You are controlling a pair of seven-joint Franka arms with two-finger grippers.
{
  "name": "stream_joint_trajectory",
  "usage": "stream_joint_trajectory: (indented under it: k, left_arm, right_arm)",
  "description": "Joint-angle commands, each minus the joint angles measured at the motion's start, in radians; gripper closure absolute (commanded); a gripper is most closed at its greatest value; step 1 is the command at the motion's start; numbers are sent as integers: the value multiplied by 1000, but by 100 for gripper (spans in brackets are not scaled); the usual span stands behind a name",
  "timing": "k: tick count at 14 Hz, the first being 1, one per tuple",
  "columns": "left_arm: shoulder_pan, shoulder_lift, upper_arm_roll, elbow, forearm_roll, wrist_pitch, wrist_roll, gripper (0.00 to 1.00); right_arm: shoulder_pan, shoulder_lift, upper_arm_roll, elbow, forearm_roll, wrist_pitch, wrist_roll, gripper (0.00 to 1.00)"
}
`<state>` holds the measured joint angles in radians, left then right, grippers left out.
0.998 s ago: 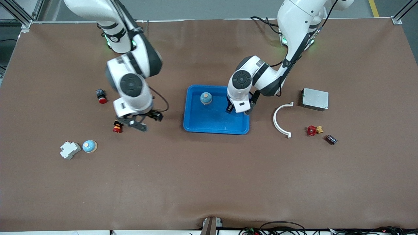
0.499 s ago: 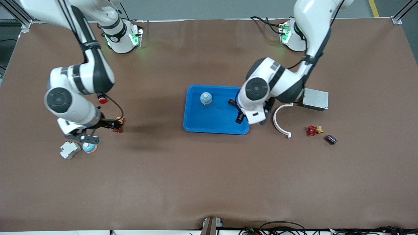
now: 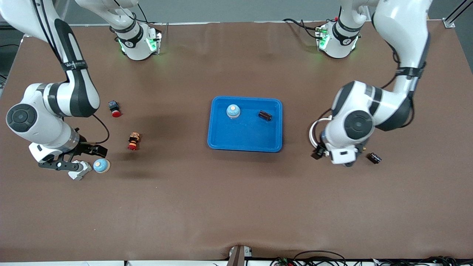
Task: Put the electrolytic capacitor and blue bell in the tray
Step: 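Reach the right gripper to the second bell while the left gripper reaches capacitor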
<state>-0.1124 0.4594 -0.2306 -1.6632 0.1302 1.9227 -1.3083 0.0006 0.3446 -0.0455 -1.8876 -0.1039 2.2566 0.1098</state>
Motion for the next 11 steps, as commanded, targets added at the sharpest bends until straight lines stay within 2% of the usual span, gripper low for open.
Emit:
stream_joint_trajectory:
  k: [1,4,8,10,11]
  left_arm:
    - [80,-8,-9,-18,45,-8,108,0]
    - [189,-10,-9,-72,74,25,294,0]
    - [273,27,-10,-99,173,93,336,0]
    - [295,63,-9,-101,184,122,345,0]
    - [312,80,-9,-105,204,145,348,0]
  right_arm:
    - [-48,53,24,19,0,47,-42,0]
    - [-68,96,24,28,0,95,-56,0]
    - [-97,155,30,28,1,161,-55,0]
    - [-102,181,30,28,6,191,-55,0]
    - [-103,189,30,28,38,196,-58,0]
